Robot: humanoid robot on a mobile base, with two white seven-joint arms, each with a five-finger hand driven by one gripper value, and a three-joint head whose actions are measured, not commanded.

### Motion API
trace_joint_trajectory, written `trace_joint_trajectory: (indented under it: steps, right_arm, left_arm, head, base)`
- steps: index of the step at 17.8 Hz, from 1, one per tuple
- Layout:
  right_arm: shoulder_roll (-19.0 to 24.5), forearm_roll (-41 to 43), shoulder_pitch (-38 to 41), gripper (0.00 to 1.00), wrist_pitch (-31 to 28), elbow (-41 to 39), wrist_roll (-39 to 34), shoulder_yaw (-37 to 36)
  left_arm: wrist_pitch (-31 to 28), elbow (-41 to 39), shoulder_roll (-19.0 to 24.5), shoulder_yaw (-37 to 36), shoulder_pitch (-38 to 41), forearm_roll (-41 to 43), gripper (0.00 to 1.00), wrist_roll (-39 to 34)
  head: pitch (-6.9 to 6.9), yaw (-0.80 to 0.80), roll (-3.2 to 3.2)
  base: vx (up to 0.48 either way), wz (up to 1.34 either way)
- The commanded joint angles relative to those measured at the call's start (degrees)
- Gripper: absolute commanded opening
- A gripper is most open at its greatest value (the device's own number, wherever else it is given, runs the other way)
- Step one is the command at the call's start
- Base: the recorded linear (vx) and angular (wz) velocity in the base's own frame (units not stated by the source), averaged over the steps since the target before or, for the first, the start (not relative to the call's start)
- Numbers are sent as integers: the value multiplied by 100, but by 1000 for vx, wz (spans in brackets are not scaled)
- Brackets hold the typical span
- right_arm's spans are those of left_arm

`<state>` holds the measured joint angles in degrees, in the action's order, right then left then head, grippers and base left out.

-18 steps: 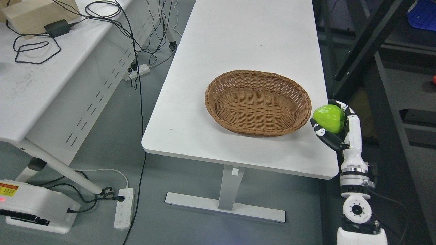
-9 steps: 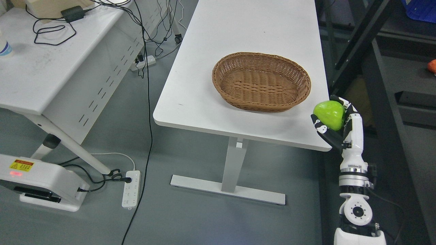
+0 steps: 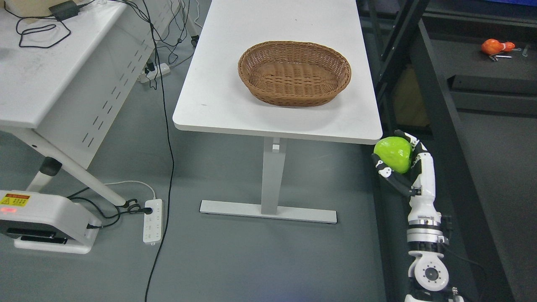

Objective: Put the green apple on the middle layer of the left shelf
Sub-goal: 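Hold the green apple in the right hand while turning toward the shelf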

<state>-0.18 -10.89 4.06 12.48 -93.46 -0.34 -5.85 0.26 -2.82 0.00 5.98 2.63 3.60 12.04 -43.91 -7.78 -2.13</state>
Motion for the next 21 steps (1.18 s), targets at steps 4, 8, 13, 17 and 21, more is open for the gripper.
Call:
trace_joint_trajectory:
  steps: [4,8,13,17,21]
  right_arm:
    - [-82,26,139,0,0,-32,-36,409]
    - [-82,26,139,0,0,-24,-36,427]
    - [-82,26,165,0,0,-24,-45,427]
    - [-82,26,165,0,0,-15,-45,436]
    - [-82,26,156,0,0,-15,-45,445]
  left_arm:
    - [0,1,100,0,0,0,100,0]
    - [0,1,100,0,0,0,100,0]
    - [0,1,100,0,0,0,100,0]
    - [0,1,100,0,0,0,100,0]
    - [0,1,100,0,0,0,100,0]
  head:
    - [0,0,0]
    - [0,0,0]
    - [0,0,0]
    - [0,0,0]
    - [0,0,0]
  base:
    - [-242,10]
    - [-227,98]
    - [-200,95]
    - [-226,47]
    - [-256,-160]
